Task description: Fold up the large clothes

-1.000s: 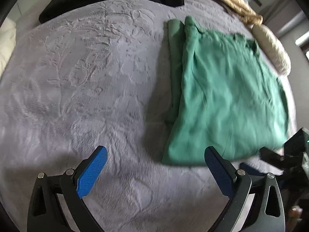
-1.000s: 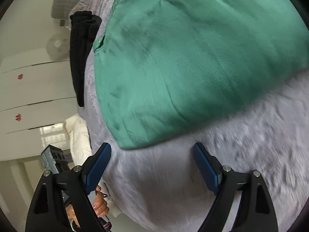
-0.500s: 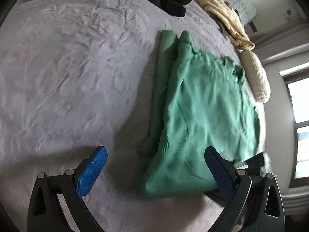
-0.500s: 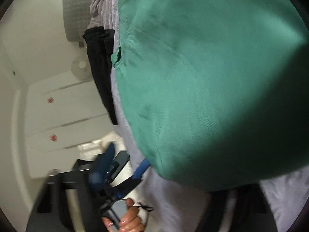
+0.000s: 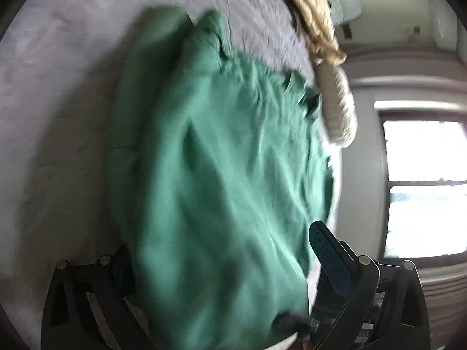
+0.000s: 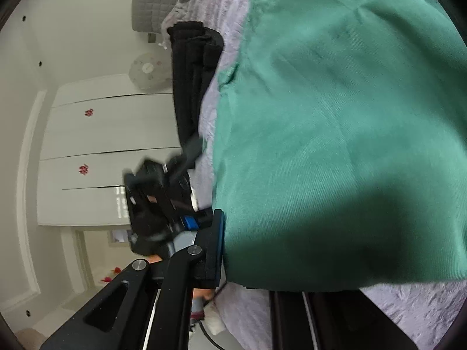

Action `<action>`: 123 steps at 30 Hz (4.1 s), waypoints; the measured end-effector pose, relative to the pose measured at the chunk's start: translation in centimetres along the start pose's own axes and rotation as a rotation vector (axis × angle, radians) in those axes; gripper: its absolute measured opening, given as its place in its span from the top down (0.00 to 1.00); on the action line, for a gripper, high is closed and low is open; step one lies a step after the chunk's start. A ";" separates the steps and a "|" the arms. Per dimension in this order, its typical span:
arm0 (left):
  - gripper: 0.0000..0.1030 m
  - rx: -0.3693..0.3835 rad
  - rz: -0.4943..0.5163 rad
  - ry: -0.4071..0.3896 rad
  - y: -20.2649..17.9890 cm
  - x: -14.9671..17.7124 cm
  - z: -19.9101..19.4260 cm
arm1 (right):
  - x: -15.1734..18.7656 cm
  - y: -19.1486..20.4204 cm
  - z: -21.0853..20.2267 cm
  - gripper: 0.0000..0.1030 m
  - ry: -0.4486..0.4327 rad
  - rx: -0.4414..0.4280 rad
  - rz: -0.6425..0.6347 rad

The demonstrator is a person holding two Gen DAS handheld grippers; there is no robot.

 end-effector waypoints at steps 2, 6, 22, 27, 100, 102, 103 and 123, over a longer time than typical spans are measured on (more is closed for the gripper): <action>0.18 -0.105 0.037 0.007 -0.1 0.2 1.1 | 0.8 -0.9 0.2 0.90 0.029 0.028 0.024; 0.65 -0.258 0.109 -0.008 0.0 0.5 1.4 | 2.6 -2.4 -0.5 0.86 0.121 0.122 0.030; 0.83 -0.371 0.348 -0.227 -11.1 1.8 -1.7 | -4.7 -6.2 -10.3 0.93 -0.054 0.649 -0.218; 0.83 -0.356 0.472 -0.256 -18.5 2.5 -0.7 | -4.5 -7.6 -11.6 0.93 -0.065 0.558 -0.193; 0.10 -0.690 0.328 -0.316 -20.7 -2.2 16.5 | -20.1 -4.8 -28.5 0.90 -0.020 -0.101 -0.204; 0.09 -0.658 0.301 -0.288 -20.3 -2.2 17.4 | -20.8 -8.5 -29.5 0.90 -0.067 -0.027 -0.122; 0.09 -0.647 0.297 -0.282 -20.4 -2.2 17.7 | -21.3 -10.9 -29.9 0.90 -0.090 0.051 -0.070; 0.03 -0.712 0.395 -0.289 -23.0 0.0 19.1 | -22.9 -14.4 -30.4 0.90 -0.175 0.384 -0.073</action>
Point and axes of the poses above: each gripper's, at about its wrist camera, not at the fingertips, and z roughly the way its jaws point, y to its left, x to its underside, the point moved 4 cm from there along z, roughly the way its jaws point, and after that the axes turned 5 degrees about y, right-handed, at the moved point
